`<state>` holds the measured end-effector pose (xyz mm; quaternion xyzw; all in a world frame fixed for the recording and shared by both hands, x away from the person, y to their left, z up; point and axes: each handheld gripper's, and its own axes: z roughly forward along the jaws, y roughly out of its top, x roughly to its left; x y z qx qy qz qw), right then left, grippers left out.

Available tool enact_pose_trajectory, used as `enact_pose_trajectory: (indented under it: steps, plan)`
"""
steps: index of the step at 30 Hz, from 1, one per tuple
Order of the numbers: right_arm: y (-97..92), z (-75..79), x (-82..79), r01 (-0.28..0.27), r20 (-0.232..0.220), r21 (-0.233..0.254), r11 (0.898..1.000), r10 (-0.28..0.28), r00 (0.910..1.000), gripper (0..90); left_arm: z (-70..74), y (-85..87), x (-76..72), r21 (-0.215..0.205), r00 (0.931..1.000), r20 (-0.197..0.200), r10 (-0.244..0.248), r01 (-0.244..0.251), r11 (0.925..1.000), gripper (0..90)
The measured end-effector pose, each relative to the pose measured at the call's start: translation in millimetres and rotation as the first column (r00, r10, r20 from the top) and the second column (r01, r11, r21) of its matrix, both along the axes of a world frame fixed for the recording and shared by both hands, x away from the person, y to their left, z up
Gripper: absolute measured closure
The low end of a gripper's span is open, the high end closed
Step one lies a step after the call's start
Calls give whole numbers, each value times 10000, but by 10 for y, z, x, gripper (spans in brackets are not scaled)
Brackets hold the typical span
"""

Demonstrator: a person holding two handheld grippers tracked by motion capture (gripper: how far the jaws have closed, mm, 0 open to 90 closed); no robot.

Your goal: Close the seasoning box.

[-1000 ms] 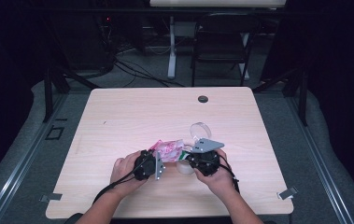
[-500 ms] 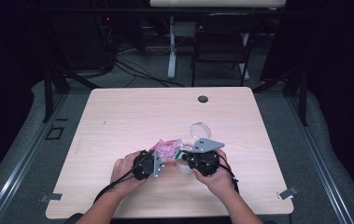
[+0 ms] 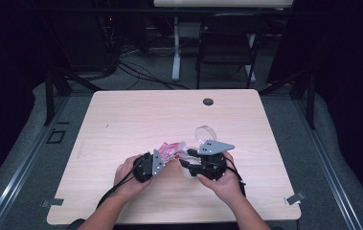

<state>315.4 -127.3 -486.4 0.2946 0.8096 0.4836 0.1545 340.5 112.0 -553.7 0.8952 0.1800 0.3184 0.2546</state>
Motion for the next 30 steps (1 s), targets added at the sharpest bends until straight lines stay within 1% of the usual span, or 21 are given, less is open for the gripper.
enact_pose_trajectory:
  steps: [2, 5, 6, 7, 8, 10, 13, 15, 17, 20, 22, 26, 30]
  plan:
    - [2, -4, 4, 28, 22, -36, 10000, -28, 10000, 483, 2, 20, 16, -219, 9998, -182, 67, -71, 9997, 735]
    - [-12, -5, 12, 131, 49, -23, 9999, -131, 9999, 476, 0, 46, 37, -530, 9991, -389, 141, -162, 9985, 737]
    - [-20, -4, 15, 176, 91, 6, 9998, -176, 9998, 475, 2, 58, 46, -616, 9986, -516, 134, -165, 9980, 738]
    - [-31, 0, 17, 215, 125, 30, 9998, -216, 9997, 475, 2, 58, 46, -616, 9986, -516, 134, -165, 9980, 739]
    - [-42, 4, 18, 259, 163, 67, 9996, -260, 9995, 475, 4, 81, 64, -866, 9974, -702, 152, -213, 9960, 739]
    - [-68, 12, 26, 281, 207, 111, 9995, -283, 9994, 474, 3, 103, 83, -1062, 9961, -861, 209, -300, 9939, 740]
    - [-109, 16, 42, 457, 255, 199, 9988, -462, 9986, 459, 0, 139, 110, -1337, 9939, -1059, 298, -439, 9900, 741]
    - [-133, 10, 55, 560, 238, 277, 9980, -567, 9981, 458, -4, 164, 128, -1704, 9919, -1197, 419, -621, 9834, 743]
    - [-149, 3, 65, 638, 179, 338, 9974, -644, 9978, 456, 0, 192, 147, -1888, 9896, -1370, 433, -690, 9796, 746]
    - [-169, -10, 77, 768, 171, 430, 9961, -776, 9968, 455, -2, 233, 173, -2285, 9853, -1624, 526, -894, 9694, 748]
    - [-182, -20, 86, 792, 171, 461, 9958, -800, 9966, 456, -2, 264, 194, -2560, 9816, -1827, 552, -1017, 9613, 749]
    - [-213, -38, 104, 965, 106, 562, 9937, -973, 9952, 456, -1, 337, 237, -3131, 9731, -2205, 660, -1347, 9401, 753]
    - [-243, -41, 116, 1131, 128, 612, 9917, -1141, 9934, 456, 4, 411, 275, -3668, 9653, -2499, 763, -1673, 9151, 765]
